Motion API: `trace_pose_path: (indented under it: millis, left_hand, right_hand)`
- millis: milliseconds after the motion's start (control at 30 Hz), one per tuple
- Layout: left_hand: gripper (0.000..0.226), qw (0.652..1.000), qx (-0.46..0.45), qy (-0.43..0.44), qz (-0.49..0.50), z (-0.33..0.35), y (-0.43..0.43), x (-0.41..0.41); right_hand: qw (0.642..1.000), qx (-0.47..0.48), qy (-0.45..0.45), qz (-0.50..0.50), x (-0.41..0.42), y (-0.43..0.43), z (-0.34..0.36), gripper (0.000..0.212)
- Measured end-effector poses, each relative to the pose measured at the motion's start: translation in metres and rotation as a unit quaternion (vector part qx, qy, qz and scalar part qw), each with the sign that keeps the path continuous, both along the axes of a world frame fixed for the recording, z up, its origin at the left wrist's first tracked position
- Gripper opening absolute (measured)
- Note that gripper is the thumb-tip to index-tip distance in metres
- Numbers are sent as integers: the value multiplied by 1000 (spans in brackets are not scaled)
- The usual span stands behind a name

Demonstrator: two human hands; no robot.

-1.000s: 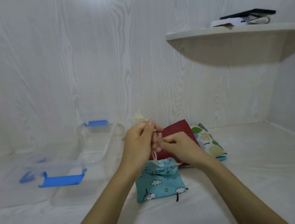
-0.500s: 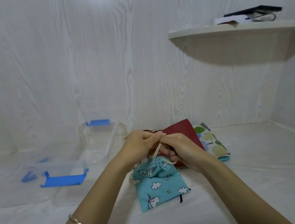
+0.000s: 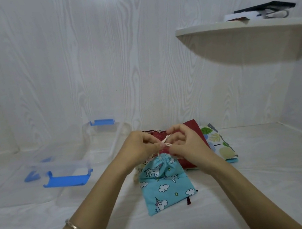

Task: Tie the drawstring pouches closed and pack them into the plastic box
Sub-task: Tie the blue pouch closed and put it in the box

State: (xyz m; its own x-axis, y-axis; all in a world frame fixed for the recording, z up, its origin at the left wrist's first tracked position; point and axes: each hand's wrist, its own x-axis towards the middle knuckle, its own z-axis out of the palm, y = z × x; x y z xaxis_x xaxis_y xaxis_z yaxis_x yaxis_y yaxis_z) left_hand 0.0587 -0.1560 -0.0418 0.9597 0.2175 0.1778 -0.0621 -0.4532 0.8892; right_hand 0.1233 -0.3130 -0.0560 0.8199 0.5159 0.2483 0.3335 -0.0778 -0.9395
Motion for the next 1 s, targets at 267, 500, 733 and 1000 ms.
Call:
trace_pose_path:
  millis: [267, 500, 733, 1000]
  left_hand:
    - [8, 998, 61, -35, -5, 6, -2, 0]
    - [9, 995, 70, -73, 10, 3, -7, 2]
    - [7, 997, 58, -60, -1, 1, -4, 0]
    - [25, 993, -75, -76, 58, 3, -3, -4]
  right_hand:
    - [972, -115, -200, -35, 3, 1, -6, 38]
    - [988, 87, 65, 109, 13, -2, -14, 17]
    - [980, 174, 84, 45, 11, 2, -14, 27]
    - [867, 372, 331, -9, 22, -2, -18, 24]
